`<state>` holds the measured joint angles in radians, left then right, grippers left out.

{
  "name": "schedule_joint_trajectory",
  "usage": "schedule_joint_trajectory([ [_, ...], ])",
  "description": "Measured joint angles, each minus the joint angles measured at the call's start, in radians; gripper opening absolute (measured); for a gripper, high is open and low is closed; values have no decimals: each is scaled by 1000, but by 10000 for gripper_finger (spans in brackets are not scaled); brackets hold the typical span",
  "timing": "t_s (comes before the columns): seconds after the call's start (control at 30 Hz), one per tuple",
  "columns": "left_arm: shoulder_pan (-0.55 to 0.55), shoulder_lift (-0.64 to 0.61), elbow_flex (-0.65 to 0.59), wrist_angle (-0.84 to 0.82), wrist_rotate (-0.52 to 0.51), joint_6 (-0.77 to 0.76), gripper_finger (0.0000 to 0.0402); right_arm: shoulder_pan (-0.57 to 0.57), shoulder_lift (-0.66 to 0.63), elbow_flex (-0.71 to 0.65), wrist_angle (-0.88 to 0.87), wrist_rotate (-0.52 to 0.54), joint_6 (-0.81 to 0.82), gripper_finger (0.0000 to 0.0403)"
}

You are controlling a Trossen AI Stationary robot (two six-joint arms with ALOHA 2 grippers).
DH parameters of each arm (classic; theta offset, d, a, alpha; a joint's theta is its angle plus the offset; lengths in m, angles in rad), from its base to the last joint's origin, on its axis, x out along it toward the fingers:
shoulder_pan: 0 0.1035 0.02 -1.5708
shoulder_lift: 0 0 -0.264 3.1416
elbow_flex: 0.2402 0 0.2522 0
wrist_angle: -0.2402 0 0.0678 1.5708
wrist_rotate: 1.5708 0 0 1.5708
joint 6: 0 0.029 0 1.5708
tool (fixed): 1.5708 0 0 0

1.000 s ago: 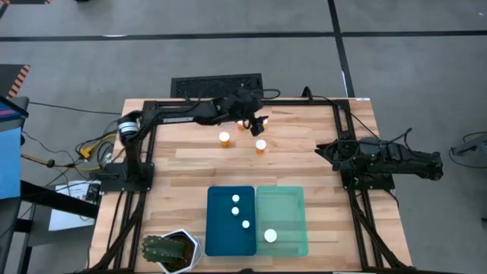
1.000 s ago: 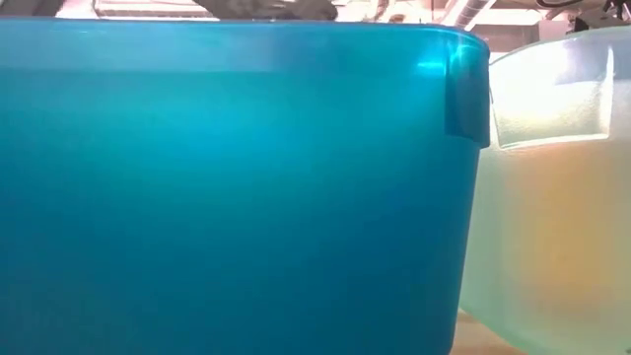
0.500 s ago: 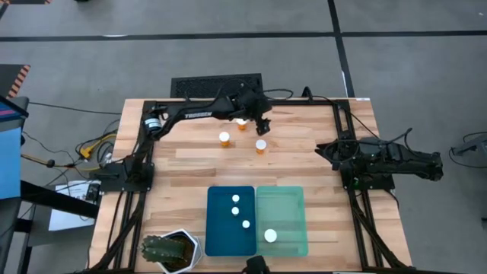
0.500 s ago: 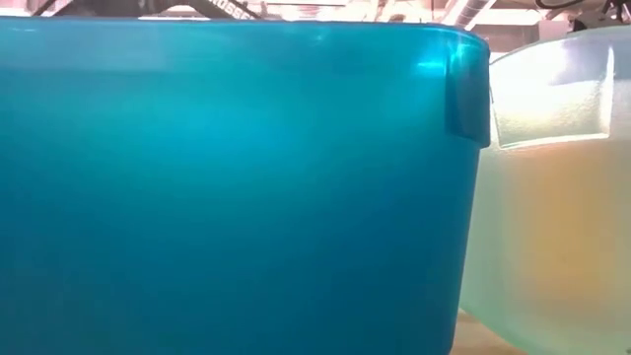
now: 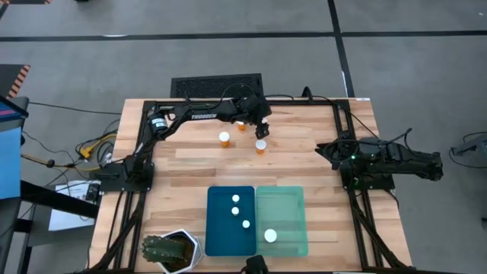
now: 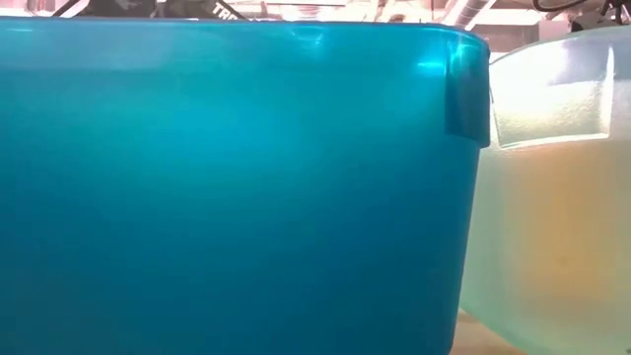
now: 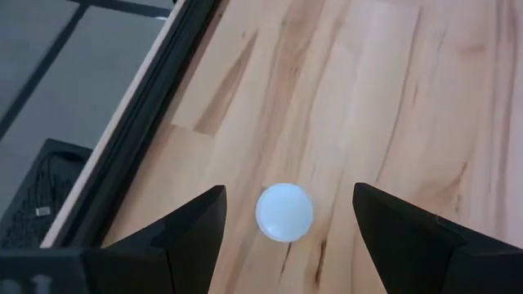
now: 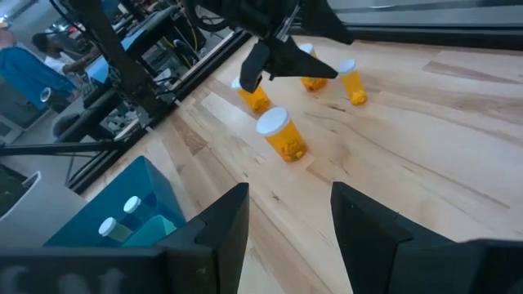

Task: Pick and place medicine bottles into bin by pill shape (circle, oval)
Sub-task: Put the small orange pill bottle into the blue bin

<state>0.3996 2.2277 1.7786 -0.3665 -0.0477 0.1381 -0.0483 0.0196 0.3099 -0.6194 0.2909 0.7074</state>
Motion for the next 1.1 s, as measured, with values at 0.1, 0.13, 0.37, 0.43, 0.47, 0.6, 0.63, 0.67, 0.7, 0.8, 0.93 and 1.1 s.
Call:
schedule_joint_trajectory([
  [0.1, 3, 1, 0, 7, -10, 9, 261, 0, 0, 0, -1, 0, 0, 183],
  [0.13, 3, 1, 0, 11, -10, 12, 261, 0, 0, 0, -1, 0, 0, 184],
  [0.37, 3, 1, 0, 14, -8, 23, 261, 0, 0, 0, -1, 0, 0, 186],
  [0.43, 2, 1, 0, 18, -18, 33, 261, 0, 0, 0, -1, 0, -1, 185],
  [0.47, 3, 1, 0, 18, -18, 33, 261, 0, 0, 0, -1, 0, -1, 184],
  [0.6, 2, 1, 0, -11, -28, 28, 261, 0, 0, 0, -2, 0, -1, 184],
  [0.63, 2, 1, 0, -16, -31, 35, 261, 0, 0, 0, -1, 0, -1, 184],
  [0.67, 1, 1, 0, -19, -31, 38, 261, 0, 0, 0, -1, 0, -1, 185],
  [0.7, 1, 1, 0, -22, -32, 40, 261, 0, 0, 0, -1, 0, -1, 185],
  [0.8, 1, 1, 0, -31, -35, 38, 261, 0, 0, 0, -1, 0, -2, 186],
  [0.93, 1, 1, 0, -31, -32, 52, 261, 0, 0, 0, -1, 0, -2, 185],
  [1.1, 1, 1, 0, -30, -20, 57, 261, 0, 0, 0, -1, 0, -2, 183],
])
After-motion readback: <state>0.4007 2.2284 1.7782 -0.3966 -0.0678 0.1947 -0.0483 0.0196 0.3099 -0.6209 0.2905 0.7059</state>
